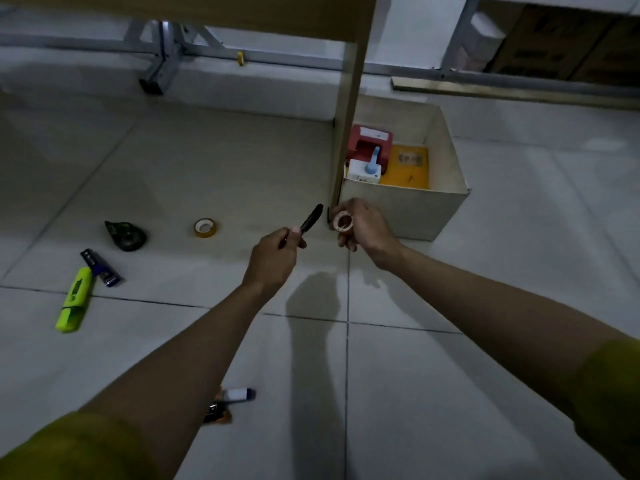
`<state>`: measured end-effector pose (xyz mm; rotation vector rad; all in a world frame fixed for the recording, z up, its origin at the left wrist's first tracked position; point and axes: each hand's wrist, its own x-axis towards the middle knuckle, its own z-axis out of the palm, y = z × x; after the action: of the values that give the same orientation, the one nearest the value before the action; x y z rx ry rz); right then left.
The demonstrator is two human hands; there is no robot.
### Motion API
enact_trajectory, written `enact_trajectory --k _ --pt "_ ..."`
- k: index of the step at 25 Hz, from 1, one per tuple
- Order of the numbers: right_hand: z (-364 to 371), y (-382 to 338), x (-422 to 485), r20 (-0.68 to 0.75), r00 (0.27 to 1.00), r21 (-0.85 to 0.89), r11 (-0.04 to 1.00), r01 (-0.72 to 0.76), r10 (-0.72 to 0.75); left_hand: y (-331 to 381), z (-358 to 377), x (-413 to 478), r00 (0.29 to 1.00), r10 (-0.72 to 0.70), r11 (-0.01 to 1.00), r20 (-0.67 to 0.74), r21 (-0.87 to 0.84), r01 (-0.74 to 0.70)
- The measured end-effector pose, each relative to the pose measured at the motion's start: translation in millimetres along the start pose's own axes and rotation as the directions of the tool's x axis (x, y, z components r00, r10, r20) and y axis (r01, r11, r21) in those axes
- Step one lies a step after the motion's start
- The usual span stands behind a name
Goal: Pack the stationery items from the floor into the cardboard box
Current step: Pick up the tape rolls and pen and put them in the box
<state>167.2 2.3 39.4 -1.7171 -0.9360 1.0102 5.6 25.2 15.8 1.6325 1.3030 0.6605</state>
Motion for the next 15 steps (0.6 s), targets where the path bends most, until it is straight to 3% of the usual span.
enact_trajectory --k 4,8,11,15 --pt "-36.7 -9.9 0.7 -0.101 0.995 0.269 0.963 0.009 0.018 31.2 17.8 5.2 0.995 0.037 0.988 0.096 -0.155 -0.022" --pt "-67.8 -23.0 10.4 -0.196 0.979 0.561 0.825 0.071 0.049 63.6 31.7 16.1 0.992 0.027 0.96 0.127 -0.281 0.01" --pt "-87.0 -29.7 18.8 -0.214 0.975 0.64 0.763 0.093 0.06 85.9 41.4 22.2 0.993 0.008 0.937 0.121 -0.348 0.034" --pt "-94.1 -41.1 21.4 -0.123 0.988 0.718 0.696 0.022 0.096 106.2 56.9 27.8 0.997 -0.051 0.901 0.052 -0.429 0.068"
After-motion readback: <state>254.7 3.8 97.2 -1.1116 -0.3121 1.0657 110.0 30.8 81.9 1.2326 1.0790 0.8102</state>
